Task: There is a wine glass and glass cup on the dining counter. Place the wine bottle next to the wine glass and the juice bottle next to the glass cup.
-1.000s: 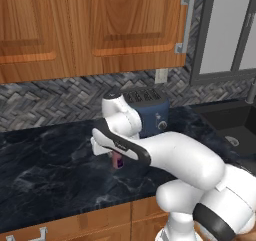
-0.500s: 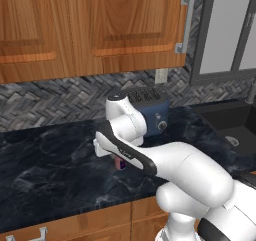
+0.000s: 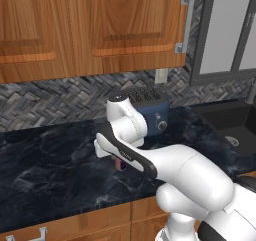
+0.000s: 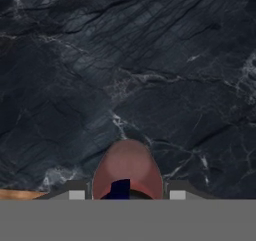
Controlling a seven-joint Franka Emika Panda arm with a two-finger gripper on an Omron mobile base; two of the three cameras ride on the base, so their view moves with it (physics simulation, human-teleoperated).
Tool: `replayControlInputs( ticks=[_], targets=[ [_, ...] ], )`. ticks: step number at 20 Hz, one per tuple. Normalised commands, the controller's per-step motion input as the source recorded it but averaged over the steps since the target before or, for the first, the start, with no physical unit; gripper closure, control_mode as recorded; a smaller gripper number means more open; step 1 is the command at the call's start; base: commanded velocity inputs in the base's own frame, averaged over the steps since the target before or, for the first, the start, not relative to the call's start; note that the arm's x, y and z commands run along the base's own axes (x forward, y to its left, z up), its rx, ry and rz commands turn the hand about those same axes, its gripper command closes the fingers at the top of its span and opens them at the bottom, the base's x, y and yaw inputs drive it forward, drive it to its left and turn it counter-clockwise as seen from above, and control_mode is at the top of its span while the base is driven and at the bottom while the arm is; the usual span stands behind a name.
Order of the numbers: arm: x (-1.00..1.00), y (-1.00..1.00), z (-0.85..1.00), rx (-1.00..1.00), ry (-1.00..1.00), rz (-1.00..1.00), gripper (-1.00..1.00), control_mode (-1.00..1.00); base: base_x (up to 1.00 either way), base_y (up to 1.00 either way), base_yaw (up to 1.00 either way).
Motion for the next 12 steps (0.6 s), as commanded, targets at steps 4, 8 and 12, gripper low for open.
replayControlInputs(
  ticks=[4,8,12],
  targets=[
    [0.0,0.0,0.0,0.0,0.0,0.0,1.0,1.0,0.0,0.0,0.0],
    [0.0,0.0,0.0,0.0,0.0,0.0,1.0,1.0,-0.15,0.07,0.0],
    [0.0,0.0,0.0,0.0,0.0,0.0,1.0,1.0,-0.54,0.14,0.0]
  ],
)
